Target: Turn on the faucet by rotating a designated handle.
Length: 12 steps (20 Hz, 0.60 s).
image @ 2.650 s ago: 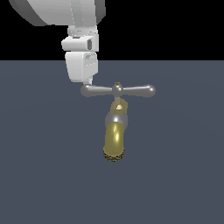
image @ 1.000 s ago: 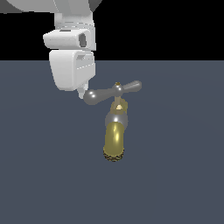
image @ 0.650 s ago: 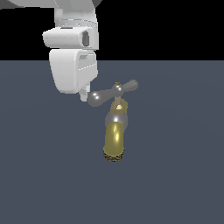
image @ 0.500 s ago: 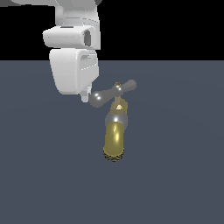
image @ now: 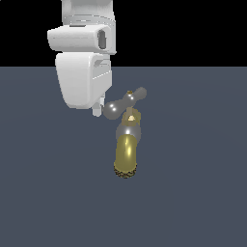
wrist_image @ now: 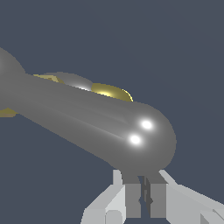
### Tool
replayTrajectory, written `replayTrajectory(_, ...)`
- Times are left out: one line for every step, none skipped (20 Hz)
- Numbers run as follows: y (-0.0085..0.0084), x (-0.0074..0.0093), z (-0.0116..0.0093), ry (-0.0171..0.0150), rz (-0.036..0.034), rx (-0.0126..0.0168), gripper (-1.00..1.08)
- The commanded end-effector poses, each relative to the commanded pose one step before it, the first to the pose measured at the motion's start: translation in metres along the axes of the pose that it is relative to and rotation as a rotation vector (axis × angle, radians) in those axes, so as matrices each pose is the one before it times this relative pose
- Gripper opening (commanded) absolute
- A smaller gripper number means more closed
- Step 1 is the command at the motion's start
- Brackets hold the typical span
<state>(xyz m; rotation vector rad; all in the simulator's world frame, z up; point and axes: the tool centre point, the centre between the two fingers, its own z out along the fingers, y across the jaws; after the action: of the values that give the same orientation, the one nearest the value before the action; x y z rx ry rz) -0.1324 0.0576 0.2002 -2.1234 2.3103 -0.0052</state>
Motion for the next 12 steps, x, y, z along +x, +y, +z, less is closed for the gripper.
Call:
replayTrajectory(0.00144,0.01105,0.00032,0.00028,0.00641,-0.00161,-1.00)
replayTrajectory(0.00065,0.00541,0.00004,-0.00001,0.00095,-0.00021,-1.00)
replayTrajectory(0.00065,0.00542,0.00004,-0.00001,0.00095,-0.00020,-1.00)
replayTrajectory(0.00065,0.00543,0.00004,-0.00001,0.00096,-0.00020,-1.00)
replayTrajectory(0.00065,0.00545,0.00003,-0.00001,0.00096,-0.00020,-1.00)
replayTrajectory(0.00065,0.00546,0.00003,0.00000,0.00096,-0.00020,-1.00)
replayTrajectory(0.00062,0.00556,0.00005,0.00000,0.00117,-0.00024,-1.00)
replayTrajectory(0.00064,0.00548,0.00003,0.00000,0.00096,-0.00020,-1.00)
replayTrajectory(0.00064,0.00550,0.00003,0.00000,0.00096,-0.00019,-1.00)
replayTrajectory(0.00064,0.00551,0.00003,0.00001,0.00096,-0.00019,-1.00)
replayTrajectory(0.00063,0.00552,0.00003,0.00001,0.00096,-0.00019,-1.00)
replayTrajectory(0.00063,0.00554,0.00002,0.00002,0.00096,-0.00019,-1.00)
